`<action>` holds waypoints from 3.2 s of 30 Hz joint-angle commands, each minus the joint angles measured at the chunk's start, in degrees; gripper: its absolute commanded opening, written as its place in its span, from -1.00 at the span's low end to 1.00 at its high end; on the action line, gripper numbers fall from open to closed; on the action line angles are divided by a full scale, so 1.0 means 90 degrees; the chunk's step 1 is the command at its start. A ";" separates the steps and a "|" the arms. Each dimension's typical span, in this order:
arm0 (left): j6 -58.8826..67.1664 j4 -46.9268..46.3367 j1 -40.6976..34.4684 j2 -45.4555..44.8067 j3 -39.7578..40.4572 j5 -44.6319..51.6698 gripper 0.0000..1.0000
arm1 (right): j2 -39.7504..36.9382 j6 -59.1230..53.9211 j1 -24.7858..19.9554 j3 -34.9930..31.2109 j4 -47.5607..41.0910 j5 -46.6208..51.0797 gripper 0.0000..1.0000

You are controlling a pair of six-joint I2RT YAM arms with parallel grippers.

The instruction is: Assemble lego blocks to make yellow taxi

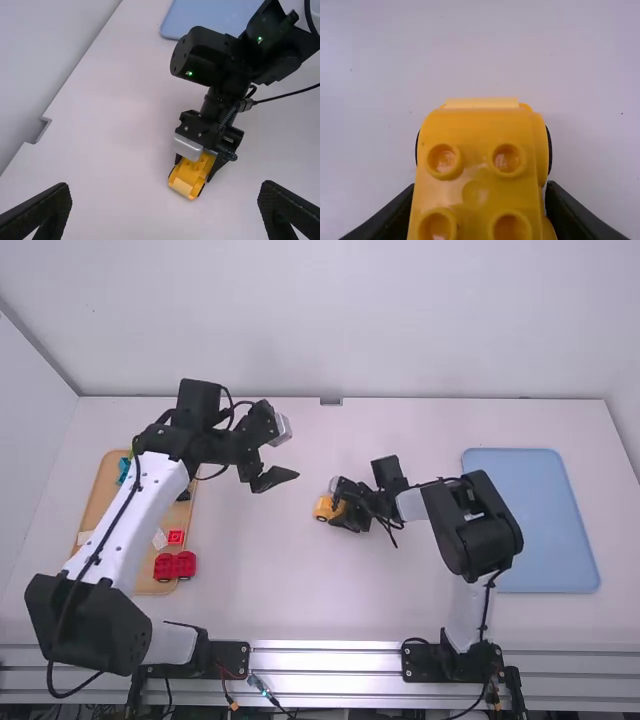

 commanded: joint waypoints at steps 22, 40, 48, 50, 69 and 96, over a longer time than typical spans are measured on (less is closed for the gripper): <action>-0.0019 0.0993 0.0022 0.0255 0.0027 -0.0614 0.98 | -0.2237 0.1345 -0.5275 0.0294 -0.2312 0.2016 -0.18; -0.1887 0.2011 0.0024 0.0695 0.0029 -0.1591 0.99 | -0.1387 0.2730 -0.6050 -0.0289 -0.1112 0.2414 0.98; -0.2297 0.2069 -0.0236 0.0583 0.0032 -0.2098 0.99 | -0.2280 0.2730 -0.5321 0.0838 -0.3099 0.3757 0.97; -0.2569 0.2106 -0.0384 0.0449 0.0032 -0.2647 0.99 | -0.2625 0.2730 -0.5068 0.1175 -0.3565 0.3988 0.98; -0.2699 0.2078 -0.0914 -0.1245 0.0013 -0.3455 0.98 | -0.5118 0.1296 -0.2281 0.2682 -0.4258 0.4227 0.97; -0.5524 0.4258 0.0688 -0.4069 -0.2811 -0.5002 0.09 | -0.7923 0.4101 -0.2228 -0.0123 -0.1453 0.4489 0.09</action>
